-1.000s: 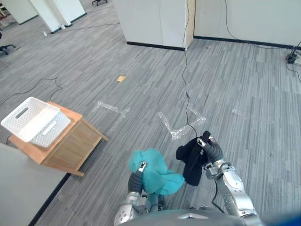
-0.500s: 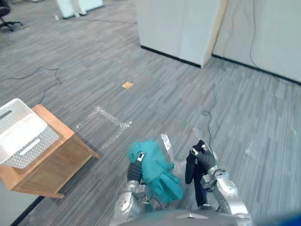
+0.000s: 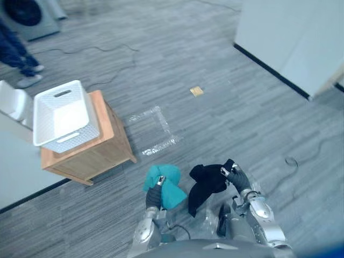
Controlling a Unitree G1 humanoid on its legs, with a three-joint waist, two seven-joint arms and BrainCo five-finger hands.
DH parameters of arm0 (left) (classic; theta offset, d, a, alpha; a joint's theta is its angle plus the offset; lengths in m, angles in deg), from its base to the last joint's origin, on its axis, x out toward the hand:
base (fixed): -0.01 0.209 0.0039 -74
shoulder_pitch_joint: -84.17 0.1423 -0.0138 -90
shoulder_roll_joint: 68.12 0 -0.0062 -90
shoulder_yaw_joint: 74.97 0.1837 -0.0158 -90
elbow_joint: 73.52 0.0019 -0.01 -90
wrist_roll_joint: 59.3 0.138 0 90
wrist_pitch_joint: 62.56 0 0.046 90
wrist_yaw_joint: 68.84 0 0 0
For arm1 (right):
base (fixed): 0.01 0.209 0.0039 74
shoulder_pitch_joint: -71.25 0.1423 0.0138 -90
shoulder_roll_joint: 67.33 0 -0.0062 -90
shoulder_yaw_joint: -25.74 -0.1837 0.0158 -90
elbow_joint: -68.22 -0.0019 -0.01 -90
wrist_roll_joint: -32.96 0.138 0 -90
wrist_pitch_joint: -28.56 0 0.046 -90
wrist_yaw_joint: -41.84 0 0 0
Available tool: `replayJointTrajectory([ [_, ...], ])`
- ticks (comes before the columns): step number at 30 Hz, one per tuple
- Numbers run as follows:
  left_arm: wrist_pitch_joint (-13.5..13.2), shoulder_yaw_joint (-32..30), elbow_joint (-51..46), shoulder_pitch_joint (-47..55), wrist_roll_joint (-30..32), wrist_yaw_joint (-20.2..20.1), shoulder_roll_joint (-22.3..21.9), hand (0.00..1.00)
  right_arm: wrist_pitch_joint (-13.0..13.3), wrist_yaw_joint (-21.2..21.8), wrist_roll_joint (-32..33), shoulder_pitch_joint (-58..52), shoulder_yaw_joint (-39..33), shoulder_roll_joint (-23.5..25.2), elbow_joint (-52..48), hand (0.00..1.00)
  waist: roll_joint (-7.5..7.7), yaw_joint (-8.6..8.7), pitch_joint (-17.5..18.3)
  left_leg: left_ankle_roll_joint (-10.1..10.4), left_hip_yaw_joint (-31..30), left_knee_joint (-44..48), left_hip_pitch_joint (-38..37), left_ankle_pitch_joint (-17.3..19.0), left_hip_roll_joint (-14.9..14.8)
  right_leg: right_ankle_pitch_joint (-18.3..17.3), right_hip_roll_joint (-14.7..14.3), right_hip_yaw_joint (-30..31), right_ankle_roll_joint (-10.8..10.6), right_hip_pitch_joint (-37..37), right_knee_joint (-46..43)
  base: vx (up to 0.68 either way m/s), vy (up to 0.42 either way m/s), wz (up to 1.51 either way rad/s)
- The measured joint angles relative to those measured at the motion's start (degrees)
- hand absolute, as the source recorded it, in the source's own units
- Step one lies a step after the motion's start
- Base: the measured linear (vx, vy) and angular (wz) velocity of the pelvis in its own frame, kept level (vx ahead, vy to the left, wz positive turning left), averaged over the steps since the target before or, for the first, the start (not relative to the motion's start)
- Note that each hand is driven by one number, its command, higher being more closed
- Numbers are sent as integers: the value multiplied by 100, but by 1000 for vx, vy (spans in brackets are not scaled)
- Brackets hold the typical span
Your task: Tidy the bed and pick cloth on bed and put in laundry
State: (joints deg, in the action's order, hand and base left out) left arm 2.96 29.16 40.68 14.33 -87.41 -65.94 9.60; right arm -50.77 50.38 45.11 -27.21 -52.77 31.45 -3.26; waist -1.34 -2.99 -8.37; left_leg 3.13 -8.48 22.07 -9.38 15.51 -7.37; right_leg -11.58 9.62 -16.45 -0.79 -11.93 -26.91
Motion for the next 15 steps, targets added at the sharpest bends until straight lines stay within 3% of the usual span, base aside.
replayJointTrajectory([
  [1,-1,-96,19,65,-5,-9,-31,100,0,2,2,9,41,-3,5,100,-120,-47,14,116,43,792,383,-140,-159,-88,-146,-201,-5,250,207,190,-236,56],
  [2,-3,-113,10,101,-72,-36,-88,100,-305,-72,24,-4,32,-32,-65,100,-230,-26,-17,167,231,1695,805,-529,-375,-106,-334,-398,25,621,601,184,-228,60],
  [3,-6,-146,9,150,-74,-49,-91,100,-428,-97,23,-20,42,-42,-81,100,-293,-34,-39,174,353,2150,1028,-745,-505,-91,-418,-509,22,847,835,247,-215,62],
  [4,-6,-150,-8,272,-64,-80,-202,100,286,257,302,-197,-2,-89,2,100,-341,-126,-55,126,843,3215,1620,-706,-633,-51,-489,-605,137,1254,1228,214,-144,43],
  [6,-4,-221,-115,404,-63,-115,-292,100,385,552,563,-234,-121,-64,-151,100,-353,-112,-38,100,1217,3419,1894,-493,-534,-34,-446,-629,182,1431,1434,235,-102,18],
  [8,-2,-314,-394,444,-64,-133,-325,100,709,943,560,-264,-312,-55,-361,100,-346,-125,-38,134,1696,2941,2150,-116,-281,41,-362,-708,242,1684,1742,275,-24,0],
  [10,8,-361,-659,412,-88,-127,-321,100,955,1241,561,-274,-430,-74,-495,100,-345,-92,-39,154,2071,1806,2134,41,-34,126,-296,-841,114,2004,1924,318,53,19],
  [11,14,-344,-755,368,-114,-118,-326,100,990,1278,561,-269,-457,-111,-672,100,-336,-90,-38,148,2244,1028,2124,-10,157,144,-251,-961,74,2144,2024,405,108,33],
  [13,35,-318,-796,230,-119,-63,-330,100,996,1272,561,-272,-441,-169,-940,100,-343,-89,-31,57,2586,-306,1981,-653,366,134,-198,-1132,-101,2291,2047,326,116,32],
  [14,49,-306,-846,177,-129,18,-294,100,963,1221,558,-245,-405,-202,-1063,100,-296,-97,-5,-612,2859,-906,1733,-1194,503,70,-125,-1202,-290,2457,2070,322,123,38],
  [15,58,-325,-855,155,-132,99,-274,100,915,1125,559,-208,-348,-173,-1154,100,-113,-112,58,-740,2866,-1185,1587,-1306,715,101,-19,-1302,-387,2529,2133,315,116,44],
])
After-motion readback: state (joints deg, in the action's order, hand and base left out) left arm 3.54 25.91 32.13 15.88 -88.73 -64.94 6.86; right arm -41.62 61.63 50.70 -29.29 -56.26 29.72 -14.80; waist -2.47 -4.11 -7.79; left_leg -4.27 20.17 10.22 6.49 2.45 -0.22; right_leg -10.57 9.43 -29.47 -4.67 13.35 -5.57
